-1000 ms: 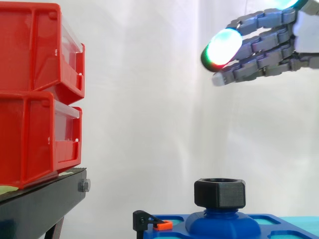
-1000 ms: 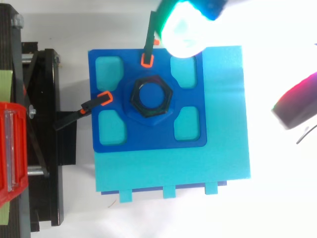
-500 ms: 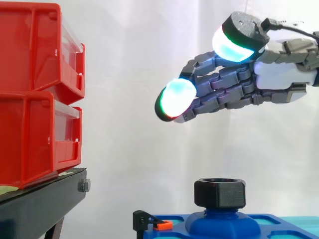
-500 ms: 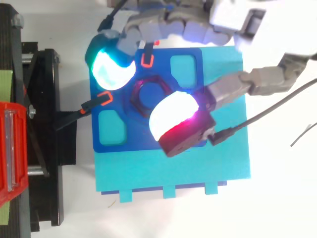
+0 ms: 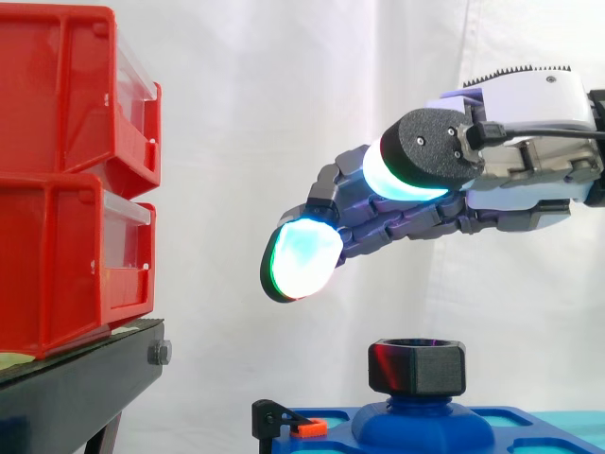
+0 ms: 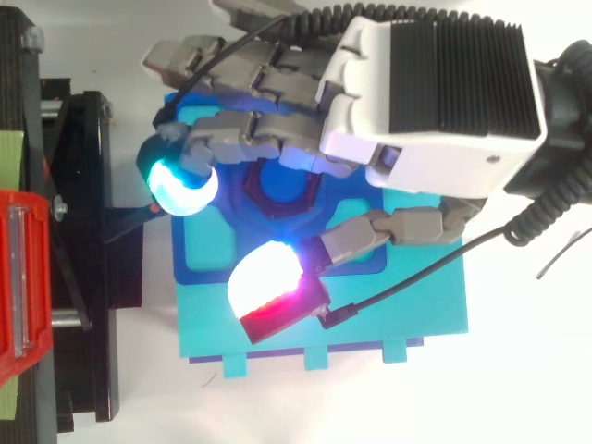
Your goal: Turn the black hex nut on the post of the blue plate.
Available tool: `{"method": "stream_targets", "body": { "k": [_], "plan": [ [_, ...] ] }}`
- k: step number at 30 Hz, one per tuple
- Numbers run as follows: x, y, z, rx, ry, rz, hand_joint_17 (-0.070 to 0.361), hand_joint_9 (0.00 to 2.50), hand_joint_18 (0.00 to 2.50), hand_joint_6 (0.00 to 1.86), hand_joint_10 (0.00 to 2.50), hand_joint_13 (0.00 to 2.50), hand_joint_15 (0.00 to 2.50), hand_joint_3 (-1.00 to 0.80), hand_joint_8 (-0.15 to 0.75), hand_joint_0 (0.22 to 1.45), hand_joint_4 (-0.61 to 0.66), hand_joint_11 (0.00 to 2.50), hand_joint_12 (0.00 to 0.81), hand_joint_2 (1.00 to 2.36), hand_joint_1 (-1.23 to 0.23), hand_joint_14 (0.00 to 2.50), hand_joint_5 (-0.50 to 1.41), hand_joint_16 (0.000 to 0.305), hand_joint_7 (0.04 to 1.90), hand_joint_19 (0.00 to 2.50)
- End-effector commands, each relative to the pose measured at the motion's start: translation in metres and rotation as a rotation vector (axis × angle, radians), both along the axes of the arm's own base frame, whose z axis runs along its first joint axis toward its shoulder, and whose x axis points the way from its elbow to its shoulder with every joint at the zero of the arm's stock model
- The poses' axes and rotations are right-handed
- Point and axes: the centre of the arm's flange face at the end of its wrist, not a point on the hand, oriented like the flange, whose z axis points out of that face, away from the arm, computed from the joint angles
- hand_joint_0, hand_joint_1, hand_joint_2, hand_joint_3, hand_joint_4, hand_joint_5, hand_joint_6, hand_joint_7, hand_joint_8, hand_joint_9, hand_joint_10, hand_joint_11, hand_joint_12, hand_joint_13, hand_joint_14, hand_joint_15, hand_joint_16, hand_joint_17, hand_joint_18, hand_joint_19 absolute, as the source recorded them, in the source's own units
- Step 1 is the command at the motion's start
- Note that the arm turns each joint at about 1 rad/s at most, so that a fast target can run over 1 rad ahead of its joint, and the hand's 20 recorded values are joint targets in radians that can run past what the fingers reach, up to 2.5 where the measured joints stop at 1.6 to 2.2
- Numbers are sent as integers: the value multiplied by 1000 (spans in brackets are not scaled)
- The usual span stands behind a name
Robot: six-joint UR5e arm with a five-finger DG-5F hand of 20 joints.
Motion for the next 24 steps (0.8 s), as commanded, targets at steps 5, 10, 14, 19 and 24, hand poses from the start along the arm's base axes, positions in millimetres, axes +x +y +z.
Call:
{"method": "stream_targets", "body": {
  "k": [5, 10, 14, 19, 24],
  "plan": [
    [-2, 13, -5, -49, 40, 0, 135, 19, 0, 503, 0, 0, 0, -500, 187, 451, 133, 0, 344, 1000, -290, 0, -228, 60, 925, 56],
    [-3, 20, -6, -56, 56, 1, 135, 23, 0, 503, 0, 0, 0, -500, 190, 451, 135, 0, 344, 1000, -289, 0, -228, 60, 924, 51],
    [-4, 22, -8, -60, 73, 4, 135, 24, 0, 503, 0, 0, 0, -500, 189, 451, 136, 0, 345, 1000, -290, 0, -228, 60, 929, 56],
    [-9, 21, -11, -69, 111, 5, 135, 28, 0, 503, 0, 0, 0, -500, 191, 451, 137, 0, 346, 1000, -289, 1, -228, 60, 933, 61],
    [-11, 21, -13, -72, 134, 9, 134, 35, 0, 503, 0, 0, 0, -500, 191, 451, 137, 0, 347, 1000, -289, 0, -227, 60, 937, 59]
  ]
}}
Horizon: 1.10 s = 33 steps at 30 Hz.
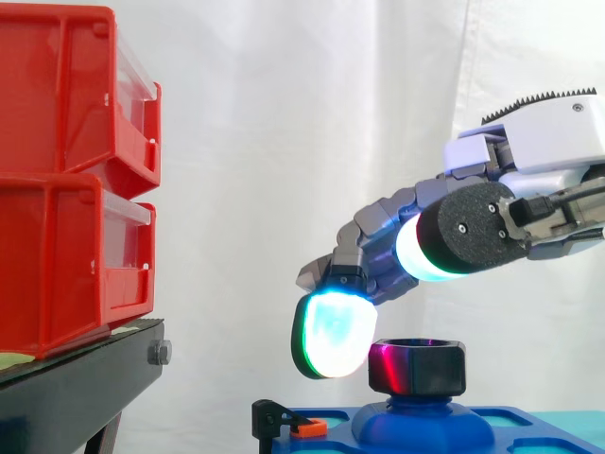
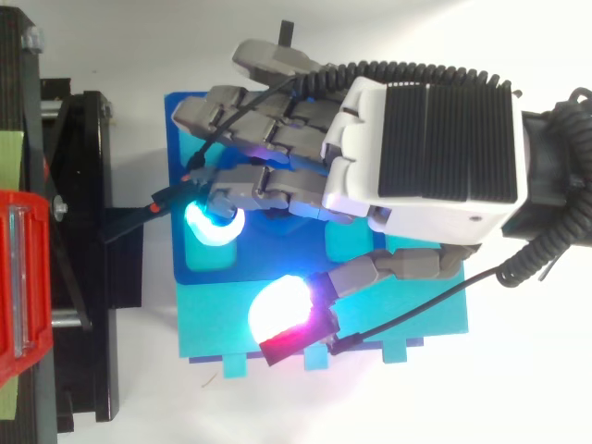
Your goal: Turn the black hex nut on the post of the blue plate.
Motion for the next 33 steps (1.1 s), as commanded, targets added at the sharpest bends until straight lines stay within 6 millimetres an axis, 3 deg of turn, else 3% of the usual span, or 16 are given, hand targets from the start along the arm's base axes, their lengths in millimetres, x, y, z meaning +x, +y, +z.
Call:
{"method": "stream_targets", "body": {
  "k": [1, 20, 33],
  "plan": [
    [-2, 0, -2, -3, 21, 5, 135, 36, 0, 503, 0, 0, 0, -500, 191, 451, 140, 0, 347, 1000, -289, 0, -227, 60, 942, 65],
    [-7, -16, -4, -4, 51, -12, 133, 35, 0, 503, 0, 0, 12, -500, 193, 453, 130, 0, 348, 1000, -293, 0, -231, 59, 924, 83],
    [-11, -39, -4, 5, 60, -2, 133, 35, 0, 503, 0, 0, 11, -500, 193, 453, 126, 0, 347, 1000, -294, 0, -233, 59, 922, 83]
  ]
}}
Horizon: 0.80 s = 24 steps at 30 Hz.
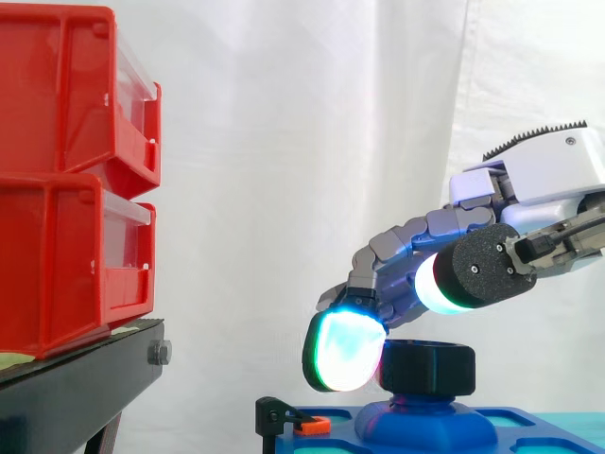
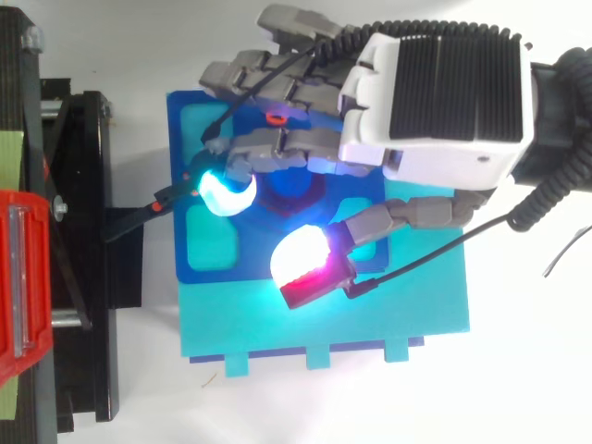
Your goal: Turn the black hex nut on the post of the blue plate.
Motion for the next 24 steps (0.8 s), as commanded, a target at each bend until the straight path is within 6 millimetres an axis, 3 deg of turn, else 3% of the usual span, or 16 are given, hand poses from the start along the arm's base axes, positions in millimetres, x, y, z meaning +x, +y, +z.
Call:
{"method": "stream_targets", "body": {
  "k": [1, 12, 24],
  "plan": [
    [-1, -7, 0, 4, 3, 8, 133, 34, 0, 503, 0, 0, 11, -500, 192, 453, 127, 0, 347, 1000, -294, 0, -233, 59, 919, 89],
    [-4, -23, 0, 13, -1, 27, 133, 38, 0, 503, 0, 0, 8, -500, 194, 453, 127, 0, 347, 1000, -295, 0, -233, 59, 919, 100],
    [-3, -28, 1, 19, -10, 45, 134, 39, 0, 503, 0, 1, 9, -500, 193, 454, 126, 0, 348, 1000, -297, 0, -233, 59, 919, 95]
  ]
}}
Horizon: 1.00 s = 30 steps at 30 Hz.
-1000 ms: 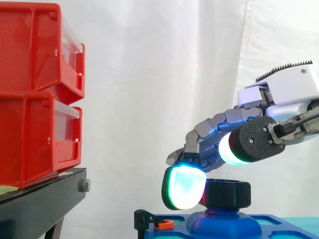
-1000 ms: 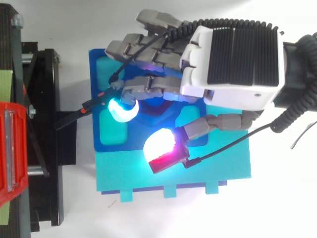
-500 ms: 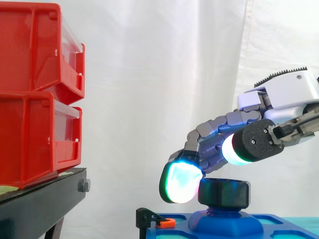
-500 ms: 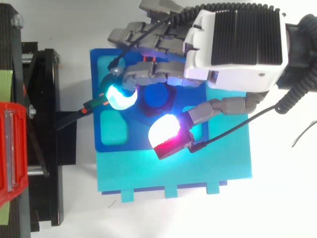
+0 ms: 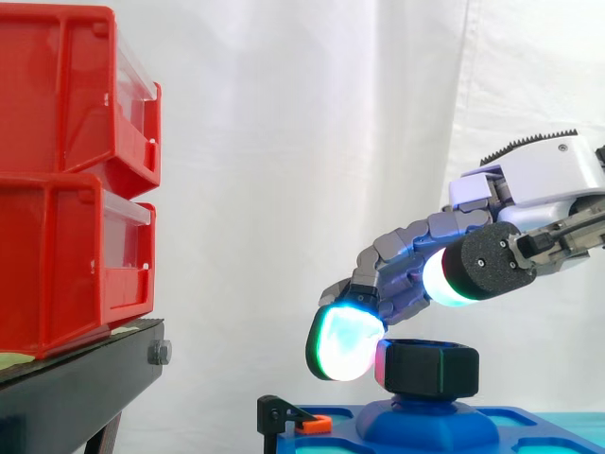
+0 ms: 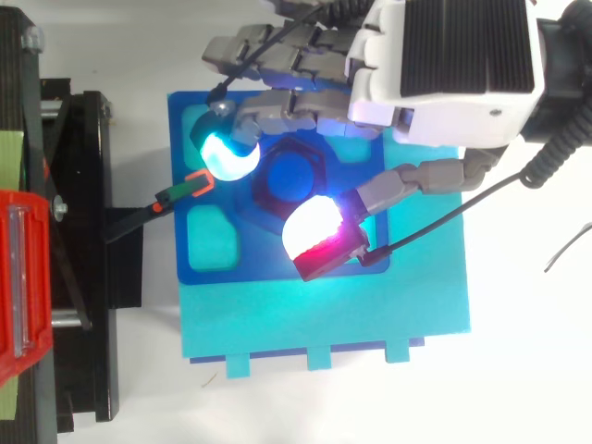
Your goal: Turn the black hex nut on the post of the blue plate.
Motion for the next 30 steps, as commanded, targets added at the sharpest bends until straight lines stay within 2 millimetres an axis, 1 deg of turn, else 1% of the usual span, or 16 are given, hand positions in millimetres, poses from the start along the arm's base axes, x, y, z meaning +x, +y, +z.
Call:
{"method": "stream_targets", "body": {
  "k": [1, 4, 8, 9, 12, 24, 30],
  "plan": [
    [0, 0, 1, 0, -3, 1, 133, 39, 0, 503, 0, 1, 10, -500, 193, 454, 127, 0, 348, 1000, -298, 0, -233, 59, 919, 95],
    [1, 0, 0, 0, -5, 1, 133, 41, 0, 503, 0, 2, 14, -500, 194, 454, 127, 0, 347, 1000, -299, 0, -233, 59, 920, 100],
    [4, 0, 8, 1, -20, 2, 133, 41, 0, 503, 0, 4, 15, -500, 194, 454, 128, 0, 347, 1000, -300, 0, -233, 59, 917, 95],
    [6, 1, 14, 2, -29, 8, 133, 41, 0, 503, 0, 4, 15, -500, 194, 454, 129, 0, 347, 1000, -301, 0, -233, 59, 919, 97],
    [8, 1, 20, 2, -32, 13, 133, 42, 0, 503, 0, 5, 12, -500, 195, 454, 127, 0, 348, 1000, -302, 0, -233, 59, 919, 94],
    [9, 10, 21, -1, -20, 23, 133, 49, 0, 503, 0, 9, 13, -500, 197, 455, 129, 0, 350, 1000, -304, 0, -233, 59, 921, 99],
    [12, 13, 27, 0, -32, 26, 133, 54, 0, 503, 0, 9, 18, -500, 197, 455, 128, 0, 349, 1000, -305, 0, -232, 59, 921, 100]
  ]
}}
